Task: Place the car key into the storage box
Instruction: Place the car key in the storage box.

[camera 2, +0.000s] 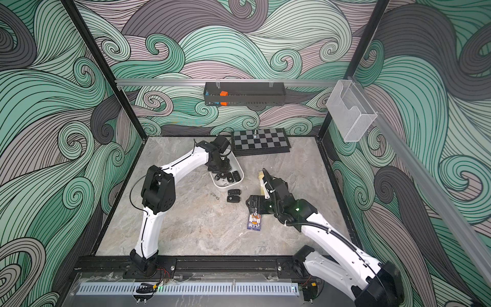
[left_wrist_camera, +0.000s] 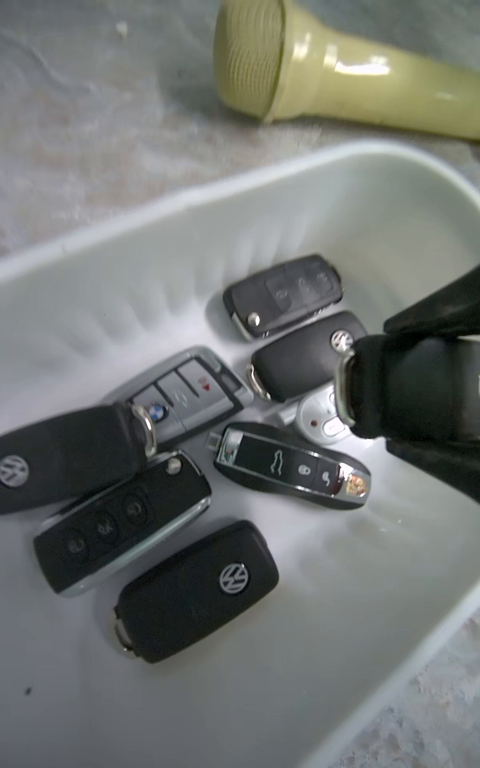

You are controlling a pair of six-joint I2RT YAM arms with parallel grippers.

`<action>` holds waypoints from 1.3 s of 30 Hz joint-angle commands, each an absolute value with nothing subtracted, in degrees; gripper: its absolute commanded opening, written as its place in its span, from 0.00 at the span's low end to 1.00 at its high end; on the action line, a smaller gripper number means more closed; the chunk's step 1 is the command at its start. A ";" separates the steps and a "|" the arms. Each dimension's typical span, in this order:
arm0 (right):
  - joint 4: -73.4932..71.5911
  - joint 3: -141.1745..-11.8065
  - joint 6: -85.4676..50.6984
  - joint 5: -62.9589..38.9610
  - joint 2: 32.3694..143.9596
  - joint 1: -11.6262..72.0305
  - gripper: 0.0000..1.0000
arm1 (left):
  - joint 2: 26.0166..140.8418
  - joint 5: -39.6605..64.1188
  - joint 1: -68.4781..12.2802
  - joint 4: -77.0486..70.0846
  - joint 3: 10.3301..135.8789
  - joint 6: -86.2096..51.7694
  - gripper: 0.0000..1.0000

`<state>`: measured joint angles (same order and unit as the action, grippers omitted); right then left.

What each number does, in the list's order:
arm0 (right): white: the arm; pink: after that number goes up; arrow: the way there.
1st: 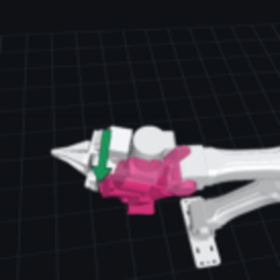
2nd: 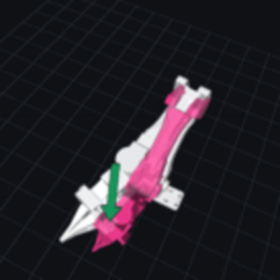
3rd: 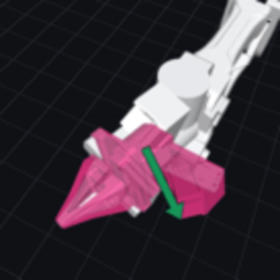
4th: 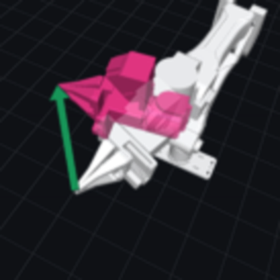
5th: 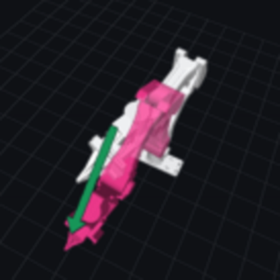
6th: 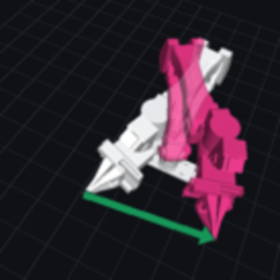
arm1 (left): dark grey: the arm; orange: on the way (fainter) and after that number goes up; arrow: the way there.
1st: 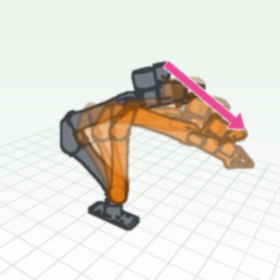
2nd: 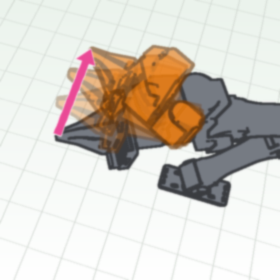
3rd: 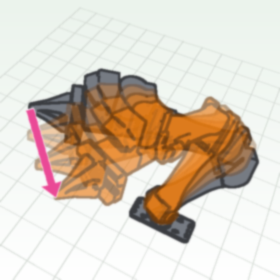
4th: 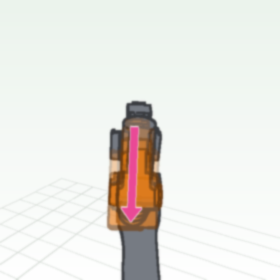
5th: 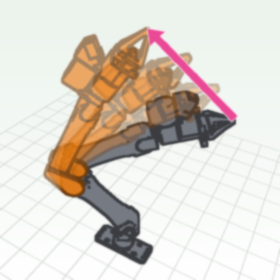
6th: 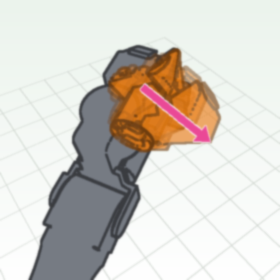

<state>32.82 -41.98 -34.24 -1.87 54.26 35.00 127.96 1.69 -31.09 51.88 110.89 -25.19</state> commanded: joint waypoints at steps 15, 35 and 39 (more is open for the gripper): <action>33.60 -41.16 -34.45 2.55 54.79 34.52 0.99 | 135.57 3.64 -29.57 54.29 114.98 -24.43 0.31; 27.49 -45.32 -21.95 -0.38 69.37 34.52 0.99 | 108.93 11.81 -29.50 49.18 101.64 -28.97 0.83; 25.47 -45.59 -20.60 -1.52 72.76 34.54 0.99 | 101.76 11.66 -29.27 49.50 93.28 -29.33 0.98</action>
